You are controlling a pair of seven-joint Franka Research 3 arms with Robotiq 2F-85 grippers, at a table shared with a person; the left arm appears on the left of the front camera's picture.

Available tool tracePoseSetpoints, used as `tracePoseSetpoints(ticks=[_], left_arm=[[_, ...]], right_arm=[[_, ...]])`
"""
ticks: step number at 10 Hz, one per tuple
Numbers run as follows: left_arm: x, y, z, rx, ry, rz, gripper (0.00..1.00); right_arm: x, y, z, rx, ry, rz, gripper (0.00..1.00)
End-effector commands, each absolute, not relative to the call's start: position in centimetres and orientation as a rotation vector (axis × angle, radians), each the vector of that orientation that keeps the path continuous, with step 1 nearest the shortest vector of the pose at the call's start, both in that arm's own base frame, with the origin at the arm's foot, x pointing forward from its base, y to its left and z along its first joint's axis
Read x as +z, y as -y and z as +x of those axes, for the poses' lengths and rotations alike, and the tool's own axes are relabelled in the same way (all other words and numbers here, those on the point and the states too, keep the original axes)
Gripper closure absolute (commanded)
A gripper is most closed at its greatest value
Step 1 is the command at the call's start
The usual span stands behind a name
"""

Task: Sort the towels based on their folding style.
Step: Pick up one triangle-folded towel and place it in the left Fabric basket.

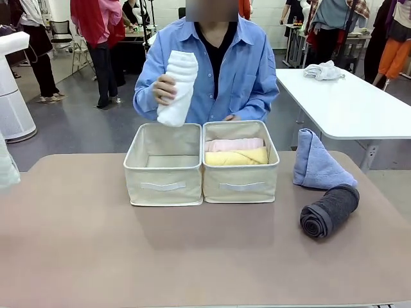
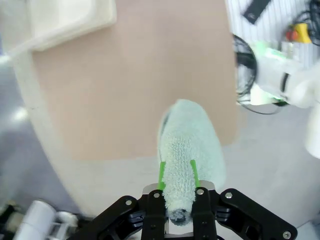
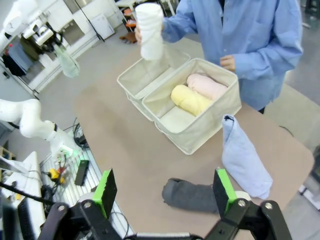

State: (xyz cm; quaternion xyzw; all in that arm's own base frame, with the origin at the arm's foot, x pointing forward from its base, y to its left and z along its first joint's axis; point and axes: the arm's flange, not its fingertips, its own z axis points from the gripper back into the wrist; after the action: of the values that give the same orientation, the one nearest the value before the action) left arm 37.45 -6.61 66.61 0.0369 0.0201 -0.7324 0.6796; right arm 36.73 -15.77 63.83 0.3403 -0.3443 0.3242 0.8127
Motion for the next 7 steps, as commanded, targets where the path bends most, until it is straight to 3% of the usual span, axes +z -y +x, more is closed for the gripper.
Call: tracePoseSetpoints(ticks=[1, 7], left_arm=[[69.8, 17.5, 42.0, -1.765, 0.041, 0.207, 0.84], [69.6, 24.5, 47.7, -1.759, 0.016, 0.108, 0.84]], right_arm=[[63.7, 15.7, 36.6, 0.698, 0.747, 0.741, 0.00], [63.7, 15.7, 36.6, 0.698, 0.747, 0.741, 0.00]])
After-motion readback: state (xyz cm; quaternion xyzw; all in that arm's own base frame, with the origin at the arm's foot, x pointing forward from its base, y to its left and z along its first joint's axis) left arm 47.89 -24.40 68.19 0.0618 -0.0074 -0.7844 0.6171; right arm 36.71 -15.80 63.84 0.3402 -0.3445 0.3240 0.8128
